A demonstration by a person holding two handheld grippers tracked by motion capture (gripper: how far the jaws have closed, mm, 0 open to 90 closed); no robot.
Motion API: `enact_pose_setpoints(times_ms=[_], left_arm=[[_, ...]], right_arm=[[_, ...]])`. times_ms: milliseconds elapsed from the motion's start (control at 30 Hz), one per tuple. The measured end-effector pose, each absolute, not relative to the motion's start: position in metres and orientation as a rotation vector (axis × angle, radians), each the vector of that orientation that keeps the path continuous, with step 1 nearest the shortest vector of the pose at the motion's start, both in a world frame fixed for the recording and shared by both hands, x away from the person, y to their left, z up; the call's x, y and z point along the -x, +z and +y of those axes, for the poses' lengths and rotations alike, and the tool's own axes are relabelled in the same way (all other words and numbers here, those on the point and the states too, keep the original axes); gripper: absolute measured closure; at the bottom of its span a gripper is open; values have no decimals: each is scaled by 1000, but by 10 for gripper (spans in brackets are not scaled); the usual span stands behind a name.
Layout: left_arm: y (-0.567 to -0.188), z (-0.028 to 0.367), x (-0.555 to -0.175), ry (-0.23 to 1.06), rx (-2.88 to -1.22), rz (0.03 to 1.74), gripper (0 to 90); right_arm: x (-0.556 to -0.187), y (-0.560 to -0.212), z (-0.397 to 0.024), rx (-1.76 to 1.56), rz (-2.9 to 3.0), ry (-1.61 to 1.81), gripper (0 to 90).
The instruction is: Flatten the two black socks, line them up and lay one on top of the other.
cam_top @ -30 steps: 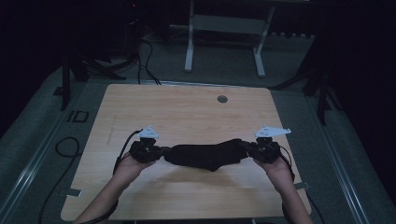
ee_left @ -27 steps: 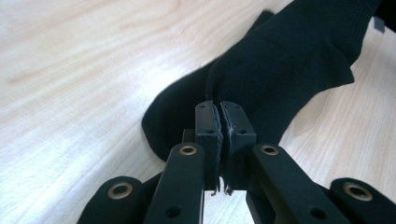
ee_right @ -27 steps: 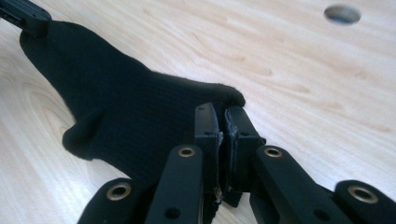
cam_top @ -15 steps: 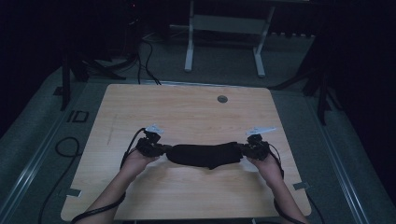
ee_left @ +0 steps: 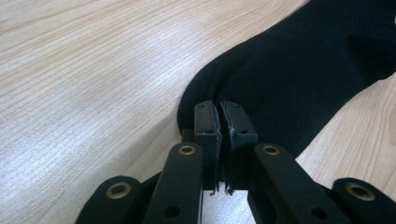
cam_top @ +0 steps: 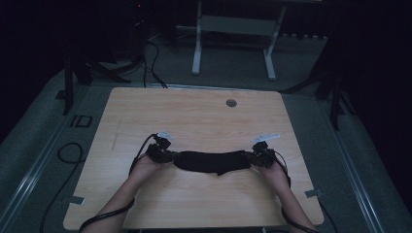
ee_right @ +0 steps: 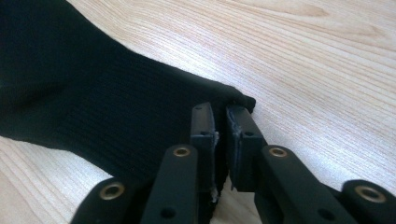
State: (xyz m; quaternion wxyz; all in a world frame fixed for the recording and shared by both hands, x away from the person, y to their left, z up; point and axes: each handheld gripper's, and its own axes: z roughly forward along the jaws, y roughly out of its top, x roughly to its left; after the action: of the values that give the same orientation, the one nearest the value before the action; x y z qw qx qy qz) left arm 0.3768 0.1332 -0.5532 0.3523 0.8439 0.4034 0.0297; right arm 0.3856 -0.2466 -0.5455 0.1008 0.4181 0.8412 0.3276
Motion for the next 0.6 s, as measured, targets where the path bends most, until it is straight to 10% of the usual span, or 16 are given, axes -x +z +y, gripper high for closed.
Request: enact_pose_setpoints(times_ms=[600], left_arm=[[-530,137,-350,257,-2054,965,194]], right_arm=[[-380,-516,-253,-1157,2442,1081,257]])
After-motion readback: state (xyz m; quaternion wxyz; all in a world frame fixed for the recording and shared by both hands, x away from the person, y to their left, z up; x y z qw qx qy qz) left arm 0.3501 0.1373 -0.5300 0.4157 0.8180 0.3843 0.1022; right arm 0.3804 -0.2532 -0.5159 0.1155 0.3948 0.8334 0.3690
